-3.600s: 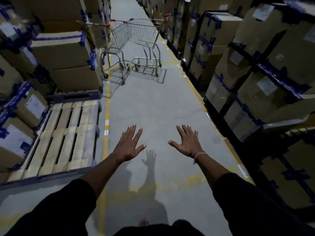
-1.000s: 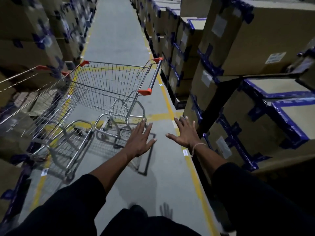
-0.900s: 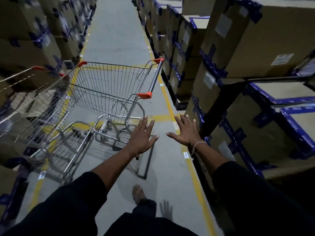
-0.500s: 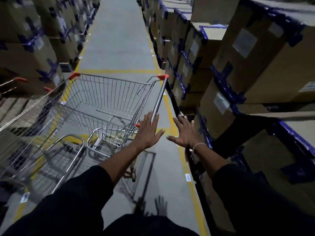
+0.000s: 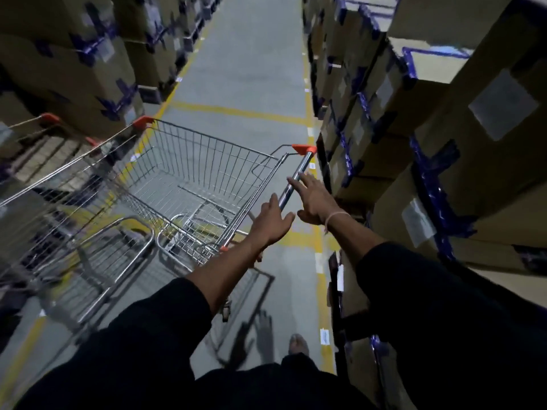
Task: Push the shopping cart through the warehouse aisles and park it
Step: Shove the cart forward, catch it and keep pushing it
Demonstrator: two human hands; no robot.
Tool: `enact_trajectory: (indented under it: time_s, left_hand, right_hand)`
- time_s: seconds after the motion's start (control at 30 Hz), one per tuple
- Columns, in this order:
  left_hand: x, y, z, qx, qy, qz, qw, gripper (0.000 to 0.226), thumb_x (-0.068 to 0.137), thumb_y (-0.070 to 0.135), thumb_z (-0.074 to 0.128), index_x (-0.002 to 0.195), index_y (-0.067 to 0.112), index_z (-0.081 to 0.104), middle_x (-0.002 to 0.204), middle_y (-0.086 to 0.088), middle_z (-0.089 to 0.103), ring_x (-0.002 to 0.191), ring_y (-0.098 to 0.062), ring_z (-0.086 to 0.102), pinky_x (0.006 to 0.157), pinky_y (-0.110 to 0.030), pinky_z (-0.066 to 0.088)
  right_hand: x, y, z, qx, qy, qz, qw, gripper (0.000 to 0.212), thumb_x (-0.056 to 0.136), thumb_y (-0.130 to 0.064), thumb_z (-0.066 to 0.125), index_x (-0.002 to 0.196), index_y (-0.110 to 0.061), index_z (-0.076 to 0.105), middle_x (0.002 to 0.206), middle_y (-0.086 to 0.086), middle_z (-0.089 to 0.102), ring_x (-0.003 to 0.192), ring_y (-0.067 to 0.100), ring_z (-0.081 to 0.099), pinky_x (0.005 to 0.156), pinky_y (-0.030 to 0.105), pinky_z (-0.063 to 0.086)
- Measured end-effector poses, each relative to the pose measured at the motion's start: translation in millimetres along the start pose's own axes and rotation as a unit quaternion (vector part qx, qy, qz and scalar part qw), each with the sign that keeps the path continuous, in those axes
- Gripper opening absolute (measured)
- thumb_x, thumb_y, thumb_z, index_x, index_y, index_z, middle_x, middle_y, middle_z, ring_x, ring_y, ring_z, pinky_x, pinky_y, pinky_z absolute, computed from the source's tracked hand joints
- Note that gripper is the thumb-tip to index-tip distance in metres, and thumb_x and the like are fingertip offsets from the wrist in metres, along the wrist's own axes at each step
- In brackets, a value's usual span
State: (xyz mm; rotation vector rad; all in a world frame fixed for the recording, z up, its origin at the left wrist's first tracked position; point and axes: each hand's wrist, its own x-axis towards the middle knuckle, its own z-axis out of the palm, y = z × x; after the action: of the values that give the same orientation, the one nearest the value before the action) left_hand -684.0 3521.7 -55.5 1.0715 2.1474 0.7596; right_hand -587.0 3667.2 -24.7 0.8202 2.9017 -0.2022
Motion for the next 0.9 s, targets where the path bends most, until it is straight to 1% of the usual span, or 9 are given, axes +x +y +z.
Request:
enact_trajectory:
  time_s: [0.07,0.13,0.23,0.33,0.4,0.47,0.6,0.77,0.9]
  left_hand:
    - [10.5,13.3,7.8,-0.015,0.035,-0.043,0.998,0.079,0.102,0.048,0.052,0.161,0.011,0.015,0.160,-0.022,0.030,0.143,-0.041,0.039,0.115,-0.053,0.035]
    - [17.2,21.1,15.3,0.003,0.070,-0.080,0.994,0.067,0.100,0.045,0.053,0.152,0.008,0.031,0.148,-0.023,0.045,0.131,-0.042,0.049,0.099,-0.047,0.045]
    - [24.3,23.1,26.3,0.060,0.120,-0.120,0.984,0.052,0.100,0.049,0.050,0.131,0.007,0.047,0.127,-0.019,0.062,0.112,-0.041,0.061,0.079,-0.042,0.045]
    - [23.8,24.5,30.7,0.089,0.168,-0.131,0.973,0.050,0.102,0.054,0.045,0.120,0.008,0.053,0.115,-0.016,0.067,0.104,-0.039,0.065,0.078,-0.042,0.047]
    - [21.0,24.2,33.3,0.119,0.197,-0.117,0.966,0.050,0.103,0.057,0.041,0.115,0.010,0.055,0.109,-0.013,0.069,0.099,-0.038,0.067,0.079,-0.042,0.048]
    - [19.6,20.7,35.3,0.156,0.217,-0.099,0.958,0.052,0.103,0.060,0.038,0.114,0.013,0.056,0.103,-0.011,0.072,0.095,-0.037,0.069,0.078,-0.042,0.049]
    - [18.4,17.1,35.2,0.193,0.217,-0.099,0.952,0.057,0.102,0.065,0.034,0.120,0.016,0.057,0.097,-0.009,0.075,0.094,-0.034,0.070,0.077,-0.040,0.049]
    - [8.5,7.7,35.3,0.208,0.233,-0.076,0.947,0.058,0.099,0.071,0.032,0.118,0.024,0.061,0.093,-0.003,0.074,0.090,-0.032,0.071,0.072,-0.037,0.044]
    - [-3.8,0.7,28.6,0.215,0.232,-0.053,0.947,0.054,0.099,0.070,0.037,0.119,0.026,0.062,0.091,-0.005,0.073,0.090,-0.033,0.070,0.069,-0.035,0.040]
  right_hand:
    - [24.4,11.1,-10.9,-0.041,-0.009,-0.043,0.998,0.102,0.082,-0.022,0.079,0.164,-0.022,0.018,0.168,0.017,0.015,0.156,0.038,0.010,0.123,0.053,0.019]
    - [45.8,20.3,-18.5,-0.094,-0.026,-0.084,0.992,0.100,0.083,-0.027,0.079,0.163,-0.022,0.021,0.166,0.017,0.020,0.154,0.038,0.013,0.120,0.053,0.020]
    - [80.1,32.8,-19.9,-0.153,-0.059,-0.137,0.977,0.091,0.081,-0.043,0.081,0.157,-0.023,0.036,0.156,0.015,0.038,0.149,0.036,0.026,0.118,0.052,0.025]
    - [103.4,36.7,-15.8,-0.163,-0.087,-0.196,0.963,0.060,0.080,-0.052,0.079,0.128,-0.020,0.063,0.125,0.013,0.062,0.125,0.035,0.053,0.106,0.045,0.037]
    - [109.2,33.0,-13.6,-0.195,-0.088,-0.224,0.951,0.048,0.083,-0.056,0.074,0.113,-0.019,0.068,0.112,0.011,0.067,0.112,0.035,0.061,0.105,0.044,0.038]
    - [110.0,29.8,-10.2,-0.228,-0.079,-0.237,0.941,0.045,0.086,-0.056,0.069,0.110,-0.018,0.070,0.109,0.008,0.070,0.109,0.033,0.062,0.107,0.043,0.035]
    - [109.4,26.9,-0.3,-0.268,-0.067,-0.244,0.930,0.043,0.087,-0.059,0.063,0.106,-0.022,0.072,0.103,0.004,0.073,0.103,0.029,0.063,0.090,0.037,0.045]
    - [101.2,21.1,8.9,-0.259,-0.063,-0.230,0.936,0.037,0.087,-0.057,0.062,0.099,-0.023,0.071,0.098,0.002,0.072,0.099,0.027,0.065,0.095,0.037,0.042]
    - [90.6,13.5,12.6,-0.244,-0.063,-0.218,0.943,0.037,0.086,-0.058,0.064,0.097,-0.023,0.071,0.097,0.002,0.072,0.097,0.027,0.067,0.095,0.037,0.038]
